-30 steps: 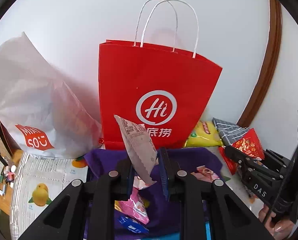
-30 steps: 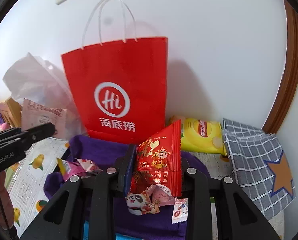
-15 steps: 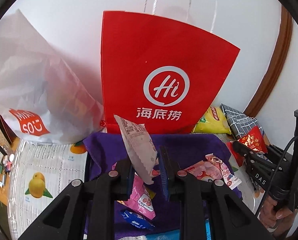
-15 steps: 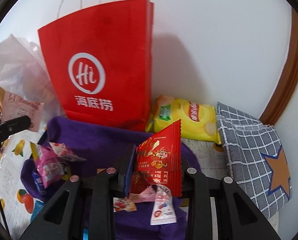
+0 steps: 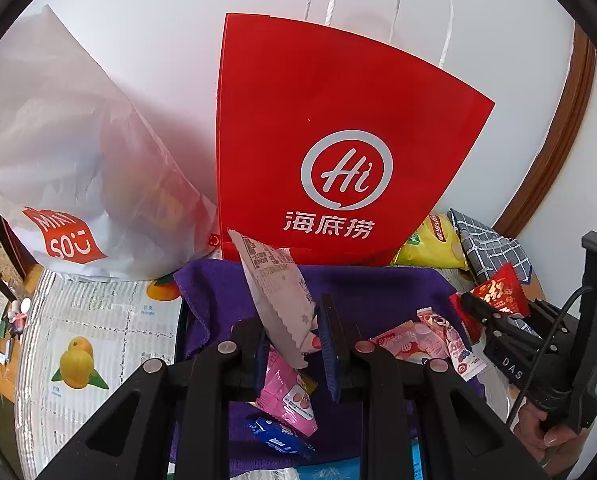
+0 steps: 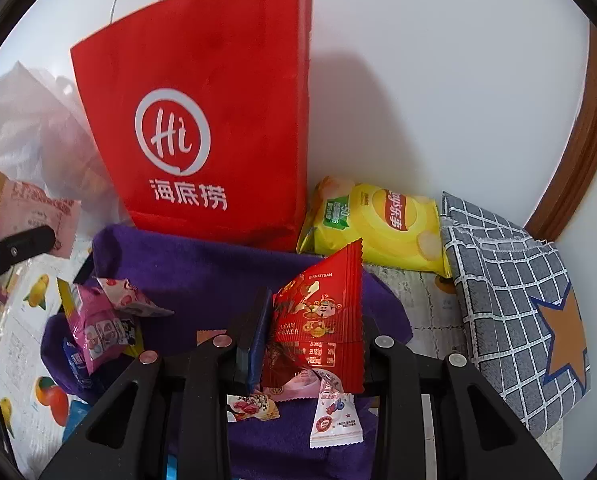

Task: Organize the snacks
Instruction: 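Carry both candies over the purple towel with the left and right tools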

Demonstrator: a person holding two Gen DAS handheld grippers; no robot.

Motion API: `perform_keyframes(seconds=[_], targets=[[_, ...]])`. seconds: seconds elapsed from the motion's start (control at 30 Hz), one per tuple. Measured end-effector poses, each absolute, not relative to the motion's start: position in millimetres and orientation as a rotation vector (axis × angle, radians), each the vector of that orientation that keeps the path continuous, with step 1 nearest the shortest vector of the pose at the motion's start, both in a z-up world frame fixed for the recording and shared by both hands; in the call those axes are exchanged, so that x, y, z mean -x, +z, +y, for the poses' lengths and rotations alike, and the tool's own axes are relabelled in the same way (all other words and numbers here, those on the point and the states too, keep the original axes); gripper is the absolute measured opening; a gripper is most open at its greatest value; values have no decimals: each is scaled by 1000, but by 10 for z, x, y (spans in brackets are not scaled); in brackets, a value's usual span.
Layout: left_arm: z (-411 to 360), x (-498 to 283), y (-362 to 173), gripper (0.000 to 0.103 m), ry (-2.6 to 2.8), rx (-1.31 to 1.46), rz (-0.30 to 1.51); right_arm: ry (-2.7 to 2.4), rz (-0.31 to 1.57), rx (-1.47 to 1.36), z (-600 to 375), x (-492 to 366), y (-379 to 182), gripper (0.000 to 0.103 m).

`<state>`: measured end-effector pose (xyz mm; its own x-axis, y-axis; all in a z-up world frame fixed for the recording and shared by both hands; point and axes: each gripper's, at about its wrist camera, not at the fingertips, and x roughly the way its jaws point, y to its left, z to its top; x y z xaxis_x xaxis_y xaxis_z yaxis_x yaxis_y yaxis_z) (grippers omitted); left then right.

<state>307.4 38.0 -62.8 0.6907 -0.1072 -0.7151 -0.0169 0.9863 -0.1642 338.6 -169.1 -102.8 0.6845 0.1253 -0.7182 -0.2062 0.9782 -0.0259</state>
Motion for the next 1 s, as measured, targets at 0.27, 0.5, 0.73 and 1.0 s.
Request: perform_keyframes(seconds=[0.27,0.5,0.73,1.0], targets=[[414,-3076,-627,21,-45,175,814,208,789,121,-1610,-3349,-1007,32],[397,-3073,-633,21,-46,168,821,211,799,137,-1589,-3359,-1034,32],[402,-3089,-651,21,-44,170,830,217,806,147,-1565,-3358,-1054,32],[374,-3094,-671,22,-48,160,840,228,806,156,-1528,-3331,-1062,32]])
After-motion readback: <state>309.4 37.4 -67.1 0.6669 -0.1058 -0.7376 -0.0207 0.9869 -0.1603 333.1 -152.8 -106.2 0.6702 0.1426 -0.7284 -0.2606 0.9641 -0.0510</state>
